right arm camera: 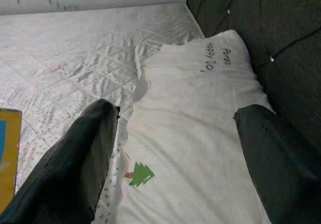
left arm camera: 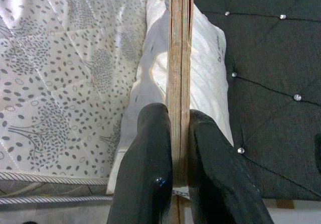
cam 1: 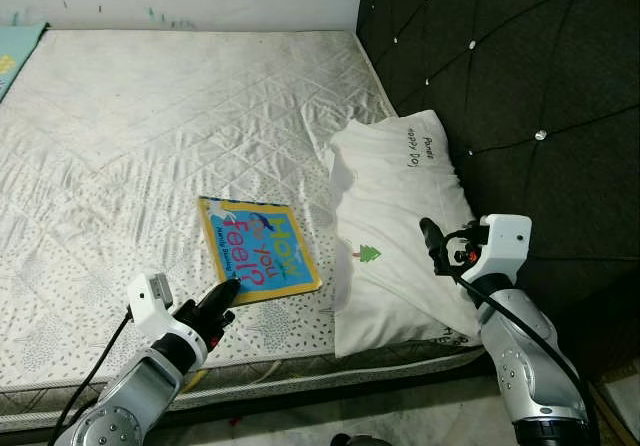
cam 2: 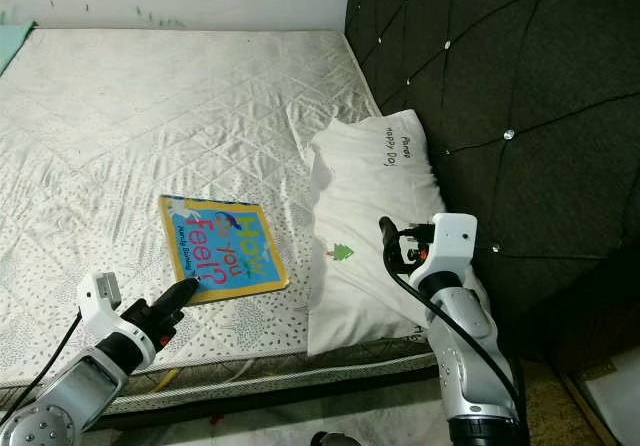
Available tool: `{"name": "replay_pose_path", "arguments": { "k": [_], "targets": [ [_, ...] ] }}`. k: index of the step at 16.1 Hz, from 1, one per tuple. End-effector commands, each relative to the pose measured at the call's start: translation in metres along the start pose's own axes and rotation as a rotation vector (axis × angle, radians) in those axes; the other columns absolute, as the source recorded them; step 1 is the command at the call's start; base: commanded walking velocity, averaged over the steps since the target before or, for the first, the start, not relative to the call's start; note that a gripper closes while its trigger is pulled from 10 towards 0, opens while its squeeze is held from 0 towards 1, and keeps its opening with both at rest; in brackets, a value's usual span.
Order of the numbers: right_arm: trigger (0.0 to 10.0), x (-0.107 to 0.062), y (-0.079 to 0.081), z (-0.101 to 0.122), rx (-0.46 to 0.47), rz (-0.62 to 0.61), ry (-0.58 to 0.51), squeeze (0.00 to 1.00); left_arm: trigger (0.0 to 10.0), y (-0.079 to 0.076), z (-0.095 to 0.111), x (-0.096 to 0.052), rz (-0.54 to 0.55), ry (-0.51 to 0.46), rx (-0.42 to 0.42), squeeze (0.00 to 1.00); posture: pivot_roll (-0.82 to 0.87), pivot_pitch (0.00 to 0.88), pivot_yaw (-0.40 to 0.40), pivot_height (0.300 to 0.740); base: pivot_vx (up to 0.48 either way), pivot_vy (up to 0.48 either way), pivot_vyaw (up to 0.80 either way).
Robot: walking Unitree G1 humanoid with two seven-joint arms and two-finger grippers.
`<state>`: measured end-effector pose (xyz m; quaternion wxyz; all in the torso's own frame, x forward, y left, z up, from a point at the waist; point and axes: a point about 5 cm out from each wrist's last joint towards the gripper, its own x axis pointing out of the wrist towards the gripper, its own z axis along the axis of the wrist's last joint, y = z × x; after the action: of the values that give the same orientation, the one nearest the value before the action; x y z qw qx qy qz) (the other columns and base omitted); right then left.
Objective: Clean up the room
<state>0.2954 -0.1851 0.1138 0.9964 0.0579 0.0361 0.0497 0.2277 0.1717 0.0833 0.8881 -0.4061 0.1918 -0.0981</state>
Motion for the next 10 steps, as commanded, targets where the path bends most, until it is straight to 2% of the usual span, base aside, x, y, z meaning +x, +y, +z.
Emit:
{"name": "replay_pose_path", "arguments": {
  "k": [1, 10],
  "targets": [
    [10.0, -0.0012, 0.0014, 0.0012, -0.006, 0.013, 0.004, 0.0, 10.0, -0.0025, 0.0017, -0.0011, -0.007, -0.011, 0.013, 0.0, -0.07, 0.138, -0.059, 0.74, 0.0, 0.0, 0.0],
    [10.0, -0.0015, 0.007, 0.0021, 0.009, 0.049, 0.001, 0.0, 10.0, -0.0012, 0.0058, 0.0021, 0.022, -0.043, 0.03, 0.0, -0.07, 0.143, -0.055, 0.74, 0.0, 0.0, 0.0]
  ]
}}
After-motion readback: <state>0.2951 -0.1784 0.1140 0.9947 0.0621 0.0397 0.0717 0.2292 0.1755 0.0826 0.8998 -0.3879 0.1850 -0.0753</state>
